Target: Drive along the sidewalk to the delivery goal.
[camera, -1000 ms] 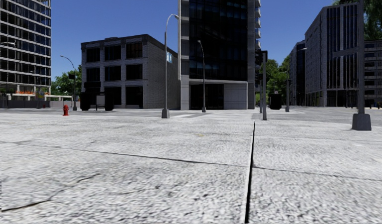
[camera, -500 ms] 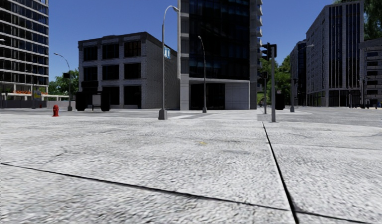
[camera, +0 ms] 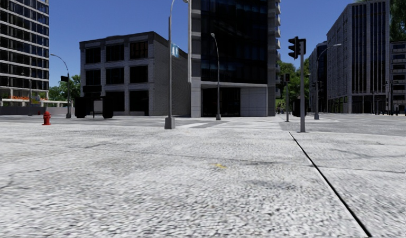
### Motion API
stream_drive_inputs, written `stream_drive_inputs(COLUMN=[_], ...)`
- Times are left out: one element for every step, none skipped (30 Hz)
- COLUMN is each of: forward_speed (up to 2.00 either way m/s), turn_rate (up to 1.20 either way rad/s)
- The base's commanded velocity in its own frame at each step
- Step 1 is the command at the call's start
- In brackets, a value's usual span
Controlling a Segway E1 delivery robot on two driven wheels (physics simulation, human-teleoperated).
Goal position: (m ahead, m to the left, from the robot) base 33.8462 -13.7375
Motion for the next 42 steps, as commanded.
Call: stream_drive_inputs(forward_speed=[2.0, 2.0, 2.0, 2.0, 2.0, 2.0, 2.0, 2.0, 2.0, 2.0, 2.0, 2.0, 2.0, 2.0, 2.0, 2.0, 2.0, 2.0, 2.0, 2.0, 2.0, 2.0, 2.0, 2.0, 2.0, 2.0, 2.0, 2.0, 2.0, 2.0, 2.0, 2.0, 2.0, 2.0, 2.0, 2.0, 2.0, 2.0, 2.0, 2.0, 2.0, 2.0], turn_rate=[0.0, 0.0, 0.0, 0.0, 0.0, 0.0, 0.0, 0.0, 0.0, 0.0, 0.0, 0.0, 0.0, 0.0, 0.0, 0.0, 0.0, 0.0, 0.0, 0.0, 0.0, 0.0, 0.0, 0.0, 0.0, 0.0, 0.0, 0.0, 0.0, 0.0, 0.0, 0.0, 0.0, 0.0, 0.0, 0.0, 0.0, 0.0, 0.0, -0.17, -0.39, -0.48])
